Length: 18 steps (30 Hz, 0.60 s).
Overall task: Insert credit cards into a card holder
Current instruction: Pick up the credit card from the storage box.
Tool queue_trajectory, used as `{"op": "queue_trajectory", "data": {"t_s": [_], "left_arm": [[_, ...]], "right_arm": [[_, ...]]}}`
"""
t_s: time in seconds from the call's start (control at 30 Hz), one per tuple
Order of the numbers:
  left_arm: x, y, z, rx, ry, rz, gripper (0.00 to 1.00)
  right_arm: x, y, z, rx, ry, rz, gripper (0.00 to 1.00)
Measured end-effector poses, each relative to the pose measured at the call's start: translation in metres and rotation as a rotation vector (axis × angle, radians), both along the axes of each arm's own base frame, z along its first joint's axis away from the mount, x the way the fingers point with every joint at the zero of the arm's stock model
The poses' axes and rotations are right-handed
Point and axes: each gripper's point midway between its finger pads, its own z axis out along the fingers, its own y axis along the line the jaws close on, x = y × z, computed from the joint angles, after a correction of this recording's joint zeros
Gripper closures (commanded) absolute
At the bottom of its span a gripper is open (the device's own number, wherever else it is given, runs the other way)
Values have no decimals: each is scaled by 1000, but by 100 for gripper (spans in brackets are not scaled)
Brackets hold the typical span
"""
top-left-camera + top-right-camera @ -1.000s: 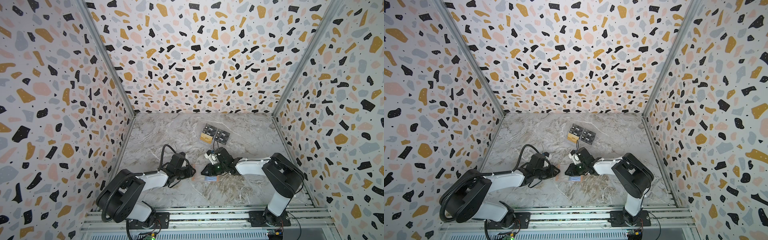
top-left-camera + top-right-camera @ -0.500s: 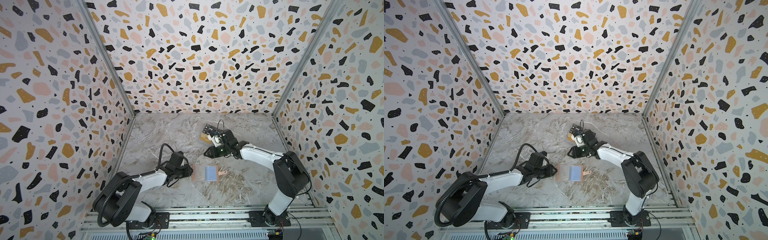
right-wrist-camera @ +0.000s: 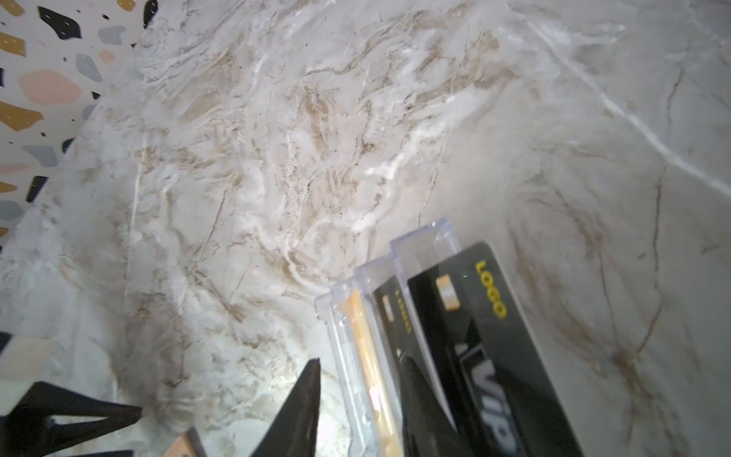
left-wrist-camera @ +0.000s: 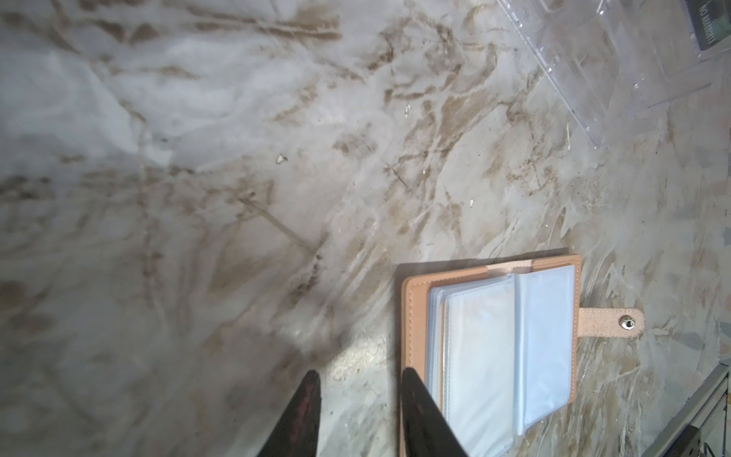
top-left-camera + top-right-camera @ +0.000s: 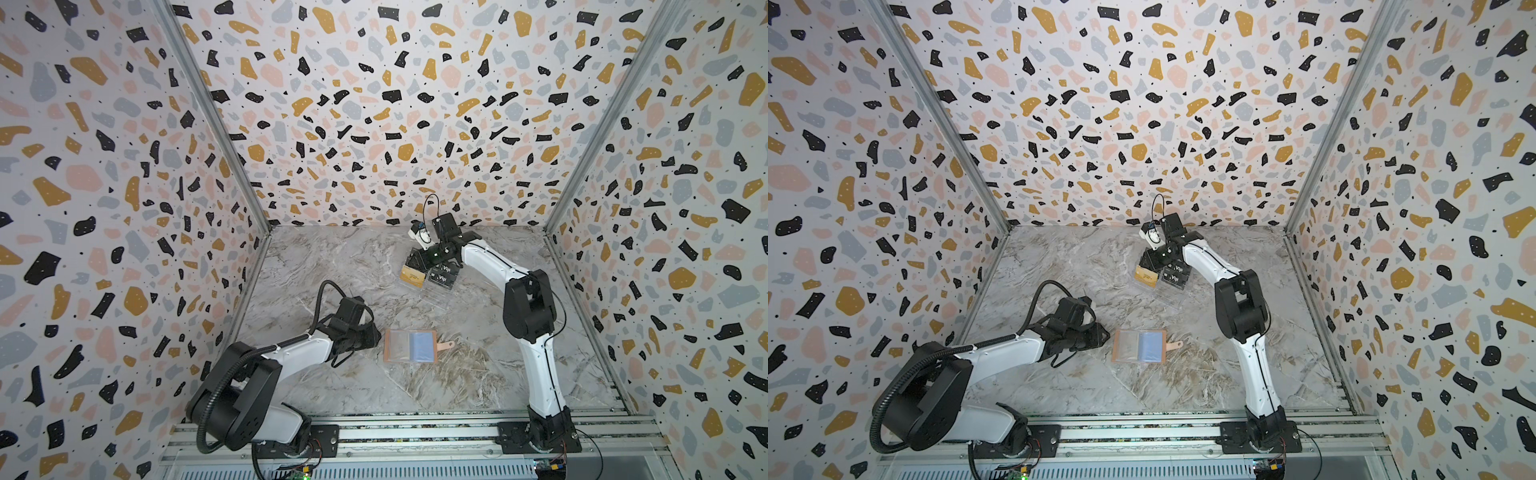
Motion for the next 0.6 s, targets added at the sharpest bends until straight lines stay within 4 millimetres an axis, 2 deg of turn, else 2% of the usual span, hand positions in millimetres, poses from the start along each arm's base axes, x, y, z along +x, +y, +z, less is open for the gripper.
{"op": "queue_trajectory", "data": {"t_s": [0.1, 0.37, 0.6], "left_arm": [[0, 2, -2, 0, 10, 1, 64], [1, 4, -5, 0, 19, 3, 64], [1, 3, -5, -8, 21, -2, 64]], "right_arm": [[4, -1, -9, -37, 10, 4, 66], [-7, -5, -21, -116, 38, 15, 67], [-14, -1, -27, -162, 26, 33, 77]]}}
